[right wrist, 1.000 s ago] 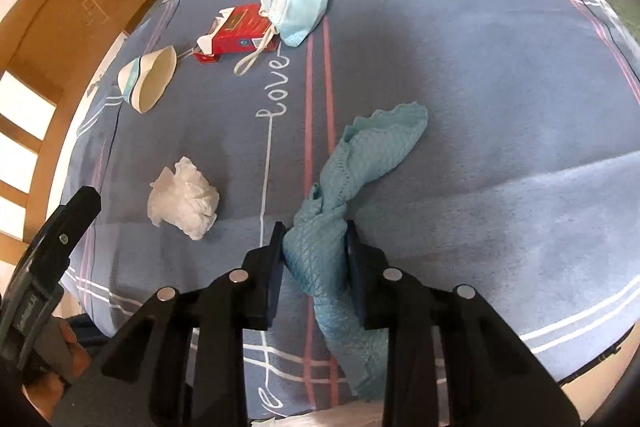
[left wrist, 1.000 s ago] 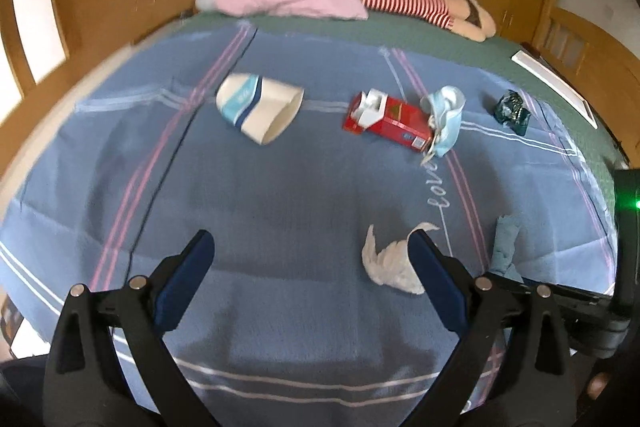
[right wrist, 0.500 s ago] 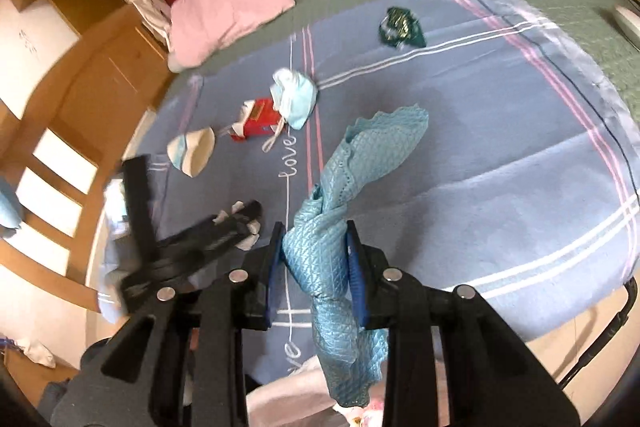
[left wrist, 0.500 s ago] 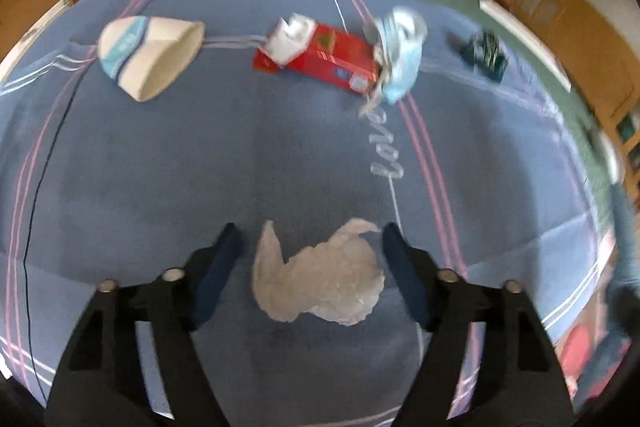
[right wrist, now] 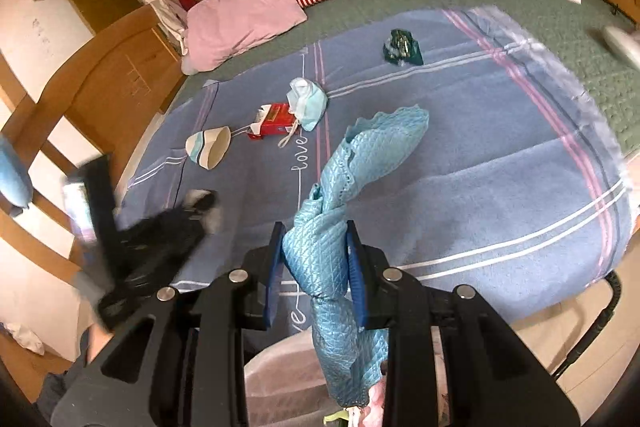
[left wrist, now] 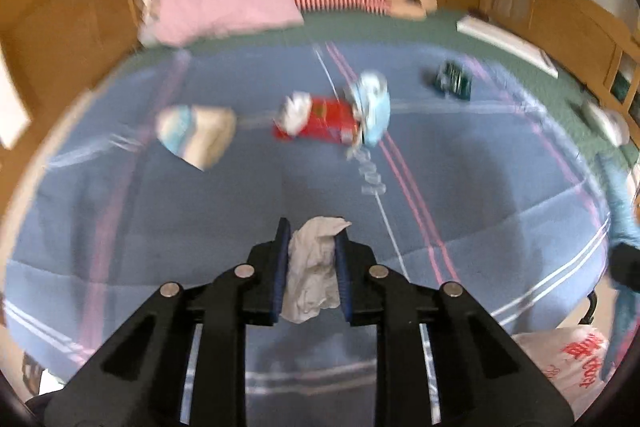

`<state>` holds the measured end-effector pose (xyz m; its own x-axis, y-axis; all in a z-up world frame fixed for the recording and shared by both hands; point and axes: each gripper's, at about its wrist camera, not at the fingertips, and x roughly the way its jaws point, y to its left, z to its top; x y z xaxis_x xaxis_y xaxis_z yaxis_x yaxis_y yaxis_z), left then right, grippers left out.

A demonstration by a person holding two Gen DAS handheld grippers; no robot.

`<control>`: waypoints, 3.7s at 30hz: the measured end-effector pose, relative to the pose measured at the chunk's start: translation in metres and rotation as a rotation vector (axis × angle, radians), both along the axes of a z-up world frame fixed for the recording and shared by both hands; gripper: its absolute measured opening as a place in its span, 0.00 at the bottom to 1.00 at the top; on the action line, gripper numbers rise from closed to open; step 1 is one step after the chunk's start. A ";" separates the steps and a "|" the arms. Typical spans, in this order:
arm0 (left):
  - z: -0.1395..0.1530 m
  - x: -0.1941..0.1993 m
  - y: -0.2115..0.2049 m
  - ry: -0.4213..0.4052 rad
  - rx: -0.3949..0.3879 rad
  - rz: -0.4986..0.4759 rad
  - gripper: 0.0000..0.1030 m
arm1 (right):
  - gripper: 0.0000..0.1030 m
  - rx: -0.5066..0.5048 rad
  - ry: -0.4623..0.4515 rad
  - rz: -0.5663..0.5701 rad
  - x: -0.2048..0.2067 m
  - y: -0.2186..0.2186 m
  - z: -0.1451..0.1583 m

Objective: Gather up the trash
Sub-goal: 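Drop the teal cloth into the bin bag with the right tool while the left tool drops the tissue, then grasp the light blue face mask with the right tool while the left tool grasps the red box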

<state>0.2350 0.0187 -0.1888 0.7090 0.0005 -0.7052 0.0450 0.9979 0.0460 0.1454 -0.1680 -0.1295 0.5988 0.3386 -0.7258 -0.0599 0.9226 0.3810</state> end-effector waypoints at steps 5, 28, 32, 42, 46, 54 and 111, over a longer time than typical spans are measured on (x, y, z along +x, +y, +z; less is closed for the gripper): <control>0.072 -0.068 0.005 -0.137 -0.034 -0.006 0.21 | 0.29 -0.069 -0.085 0.030 -0.028 0.004 0.035; 0.136 -0.188 -0.035 -0.260 -0.008 -0.155 0.22 | 0.29 -0.170 -0.130 0.121 -0.127 -0.021 0.080; 0.134 -0.189 -0.039 -0.262 -0.007 -0.164 0.22 | 0.29 -0.180 -0.134 0.128 -0.131 -0.018 0.081; 0.113 -0.192 -0.055 -0.200 -0.011 -0.225 0.22 | 0.29 -0.167 -0.021 0.120 -0.135 -0.032 0.050; 0.094 -0.190 -0.068 -0.130 -0.016 -0.282 0.22 | 0.29 -0.153 0.021 0.111 -0.132 -0.035 0.035; 0.057 -0.188 -0.085 -0.012 -0.016 -0.358 0.23 | 0.29 -0.162 0.082 0.090 -0.129 -0.041 0.015; 0.012 -0.012 0.106 -0.132 -0.158 0.383 0.95 | 0.82 -0.112 0.159 -0.102 0.291 0.107 -0.076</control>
